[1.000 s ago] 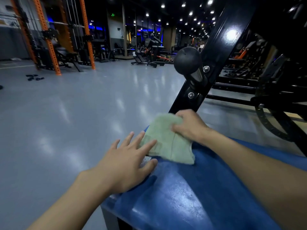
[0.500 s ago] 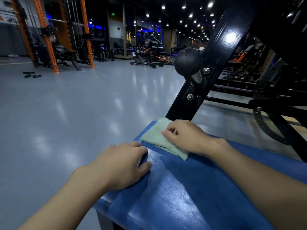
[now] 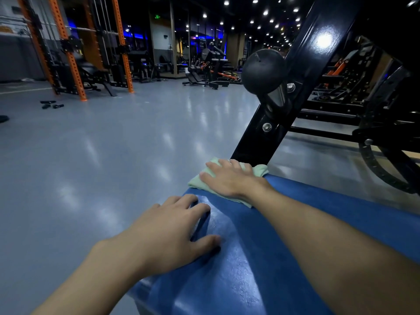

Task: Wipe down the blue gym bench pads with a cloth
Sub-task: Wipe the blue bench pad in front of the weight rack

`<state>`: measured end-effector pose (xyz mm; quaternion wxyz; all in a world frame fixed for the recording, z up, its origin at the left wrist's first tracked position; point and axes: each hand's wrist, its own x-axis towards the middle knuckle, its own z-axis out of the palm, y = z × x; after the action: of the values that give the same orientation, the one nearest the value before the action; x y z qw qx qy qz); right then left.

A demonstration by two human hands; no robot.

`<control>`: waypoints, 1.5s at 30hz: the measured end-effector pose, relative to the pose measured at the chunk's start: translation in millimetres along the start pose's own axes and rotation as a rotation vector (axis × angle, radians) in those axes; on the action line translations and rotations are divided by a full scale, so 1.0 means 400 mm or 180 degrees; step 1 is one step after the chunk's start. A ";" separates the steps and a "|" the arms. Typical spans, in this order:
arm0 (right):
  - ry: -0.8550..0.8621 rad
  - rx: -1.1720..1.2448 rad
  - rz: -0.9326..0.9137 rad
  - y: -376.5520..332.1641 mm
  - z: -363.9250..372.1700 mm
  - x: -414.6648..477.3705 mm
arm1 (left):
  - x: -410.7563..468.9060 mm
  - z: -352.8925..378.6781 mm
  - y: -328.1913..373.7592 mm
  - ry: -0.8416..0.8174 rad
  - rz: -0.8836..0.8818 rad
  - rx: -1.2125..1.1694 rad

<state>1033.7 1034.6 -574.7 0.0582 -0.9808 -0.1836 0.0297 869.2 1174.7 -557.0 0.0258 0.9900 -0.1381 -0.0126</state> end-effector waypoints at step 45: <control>-0.0352 0.0184 0.1276 0.679 -0.101 -0.629 | 0.078 0.071 0.630 -0.0340 0.0485 -0.0022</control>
<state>899.5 687.3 -559.4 0.0691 -0.9925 0.0133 0.0997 829.5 922.9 -572.0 0.0226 0.9744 -0.2142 -0.0639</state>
